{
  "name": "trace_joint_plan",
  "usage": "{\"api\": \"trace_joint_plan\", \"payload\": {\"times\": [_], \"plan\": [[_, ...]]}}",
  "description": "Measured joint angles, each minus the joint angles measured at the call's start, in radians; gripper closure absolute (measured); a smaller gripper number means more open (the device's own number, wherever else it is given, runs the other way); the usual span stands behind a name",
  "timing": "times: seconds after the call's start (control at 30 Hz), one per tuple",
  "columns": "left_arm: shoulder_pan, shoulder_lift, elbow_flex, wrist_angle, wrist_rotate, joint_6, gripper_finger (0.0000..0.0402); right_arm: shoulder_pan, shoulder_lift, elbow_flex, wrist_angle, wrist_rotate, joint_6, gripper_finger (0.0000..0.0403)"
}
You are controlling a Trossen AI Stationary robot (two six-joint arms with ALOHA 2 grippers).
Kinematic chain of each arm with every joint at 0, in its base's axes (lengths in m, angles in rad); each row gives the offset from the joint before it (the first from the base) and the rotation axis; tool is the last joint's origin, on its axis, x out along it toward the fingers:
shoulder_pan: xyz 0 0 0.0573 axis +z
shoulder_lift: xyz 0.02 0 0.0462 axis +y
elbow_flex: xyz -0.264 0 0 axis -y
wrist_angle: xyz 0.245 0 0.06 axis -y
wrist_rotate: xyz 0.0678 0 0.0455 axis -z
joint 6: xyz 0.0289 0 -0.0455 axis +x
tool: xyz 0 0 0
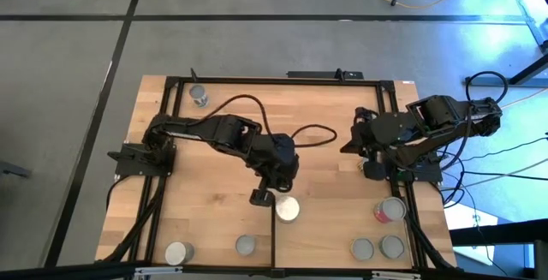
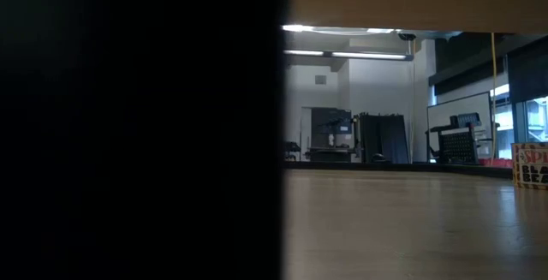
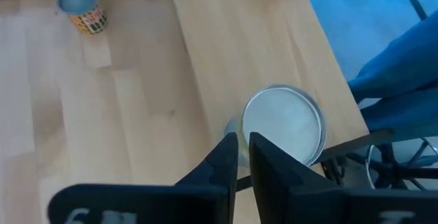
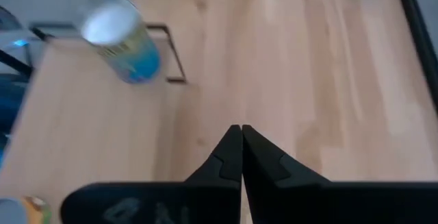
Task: Pick and place cans onto a shelf
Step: Put the top canned cherries on the shelf
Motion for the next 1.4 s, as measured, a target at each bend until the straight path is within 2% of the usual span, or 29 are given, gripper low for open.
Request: {"api": "trace_joint_plan", "payload": {"times": [0.13, 0.4, 0.7, 1.0, 1.27, 1.4], "plan": [[0.0, -0.027, 0.001, -0.011, -0.015, 0.007, 0.0395, 0.001, 0.01, 0.0, 0.072, -0.051, -0.006, 0.0398], [-0.001, -0.099, 0.001, -0.081, -0.167, 0.006, 0.04, 0.007, 0.135, 0.0, 0.198, -0.146, -0.106, 0.0398], [-0.053, -0.212, -0.001, -0.197, -0.327, -0.061, 0.0401, -0.022, 0.25, 0.0, 0.304, -0.149, -0.132, 0.0398], [-0.14, -0.319, 0.0, -0.231, -0.495, -0.137, 0.0401, -0.037, 0.265, 0.0, 0.334, -0.149, -0.132, 0.0398], [-0.21, -0.326, 0.0, -0.304, -0.593, -0.223, 0.0401, -0.039, 0.303, 0.0, 0.364, -0.156, -0.133, 0.0398], [-0.235, -0.325, -0.049, -0.314, -0.654, -0.264, 0.0401, -0.047, 0.341, 0.0, 0.391, -0.227, -0.143, 0.0398]]}}
